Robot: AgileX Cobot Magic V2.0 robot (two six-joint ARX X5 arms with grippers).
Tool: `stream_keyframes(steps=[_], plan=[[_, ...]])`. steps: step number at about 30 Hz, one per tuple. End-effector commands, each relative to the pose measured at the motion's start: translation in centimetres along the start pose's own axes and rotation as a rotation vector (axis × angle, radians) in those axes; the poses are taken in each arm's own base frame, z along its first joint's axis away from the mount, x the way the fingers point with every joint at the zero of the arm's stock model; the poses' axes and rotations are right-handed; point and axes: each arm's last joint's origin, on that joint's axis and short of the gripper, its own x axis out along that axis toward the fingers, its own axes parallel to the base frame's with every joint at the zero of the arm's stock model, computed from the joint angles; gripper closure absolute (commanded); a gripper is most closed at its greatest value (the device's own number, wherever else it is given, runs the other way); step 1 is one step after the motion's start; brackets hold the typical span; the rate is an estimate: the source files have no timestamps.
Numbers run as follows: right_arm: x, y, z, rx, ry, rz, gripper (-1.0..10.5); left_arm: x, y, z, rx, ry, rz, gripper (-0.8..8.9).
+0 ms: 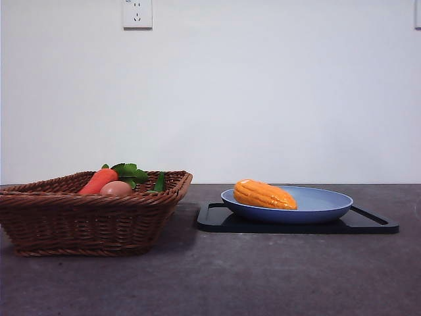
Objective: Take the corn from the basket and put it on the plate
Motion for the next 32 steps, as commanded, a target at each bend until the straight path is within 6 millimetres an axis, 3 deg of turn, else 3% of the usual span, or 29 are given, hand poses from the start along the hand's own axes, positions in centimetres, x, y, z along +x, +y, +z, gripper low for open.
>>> stream_keyframes(steps=[1, 9, 18, 21, 25, 32], plan=[[-0.3, 0.2, -0.1, 0.013, 0.028, 0.004, 9.4, 0.2, 0.0, -0.9, -0.002, 0.031, 0.0, 8.1], [-0.4, 0.1, -0.1, -0.047, 0.015, -0.019, 9.4, 0.2, 0.0, -0.9, -0.002, 0.031, 0.0, 8.1], [-3.7, -0.3, -2.0, -0.103, -0.127, -0.215, 9.4, 0.2, 0.0, -0.9, -0.002, 0.031, 0.0, 8.1], [-4.1, -0.7, -2.8, -0.131, -0.265, -0.305, 9.4, 0.2, 0.0, -0.9, -0.002, 0.03, 0.0, 8.1], [-2.5, -2.2, -4.5, -0.201, -0.476, -0.382, 9.4, 0.2, 0.0, -0.9, -0.002, 0.031, 0.0, 8.1], [3.5, -6.4, -9.7, -0.306, -0.681, -0.501, 9.4, 0.2, 0.0, -0.9, -0.002, 0.031, 0.0, 8.1]])
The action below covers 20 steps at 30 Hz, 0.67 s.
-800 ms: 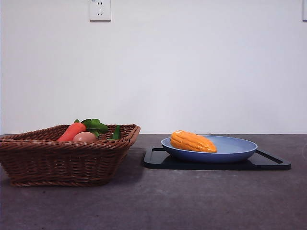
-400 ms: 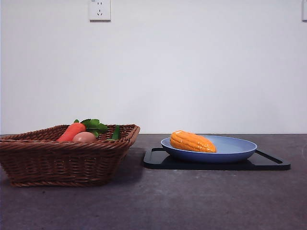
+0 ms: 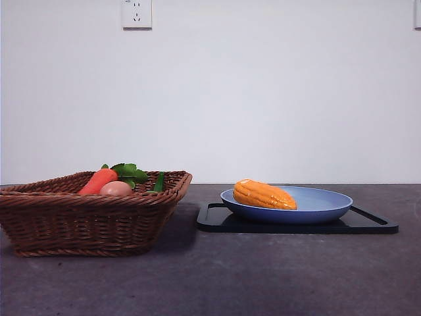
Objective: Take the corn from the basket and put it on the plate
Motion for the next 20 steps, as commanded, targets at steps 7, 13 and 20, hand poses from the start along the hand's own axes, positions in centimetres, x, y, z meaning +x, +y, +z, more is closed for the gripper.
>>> stream_keyframes(steps=[7, 13, 20], plan=[[2.4, 0.2, -10.2, 0.017, -0.12, -0.156, 9.4, 0.2, 0.0, -0.9, -0.002, 0.031, 0.0, 8.1], [3.0, 0.4, -14.4, 0.057, -0.131, -0.271, 9.4, 0.2, 0.0, -0.9, -0.002, 0.031, 0.0, 8.1], [3.3, 0.5, -17.2, 0.079, -0.094, -0.37, 9.4, 0.2, 0.0, -0.9, -0.002, 0.031, 0.0, 8.1]])
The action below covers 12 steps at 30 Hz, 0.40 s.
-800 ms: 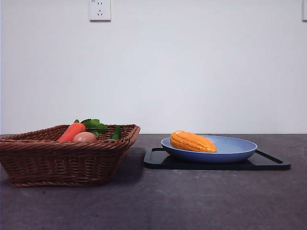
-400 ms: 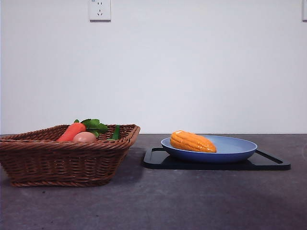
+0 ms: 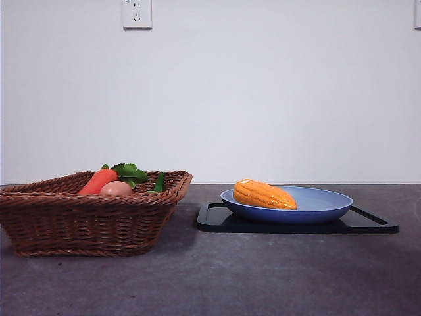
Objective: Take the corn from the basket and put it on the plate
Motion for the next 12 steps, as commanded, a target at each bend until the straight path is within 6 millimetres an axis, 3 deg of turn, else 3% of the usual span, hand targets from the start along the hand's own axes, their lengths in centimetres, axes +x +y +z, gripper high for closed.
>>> stream_keyframes(steps=[1, 12], plan=[[0.0, -0.1, -0.5, 0.018, -0.004, -0.035, 9.4, 0.2, 0.0, -0.9, -0.002, 0.031, 0.0, 8.1], [-0.1, -0.1, -1.6, 0.029, 0.085, -0.092, 9.4, 0.2, 0.0, -0.9, -0.002, 0.031, 0.0, 8.1]])
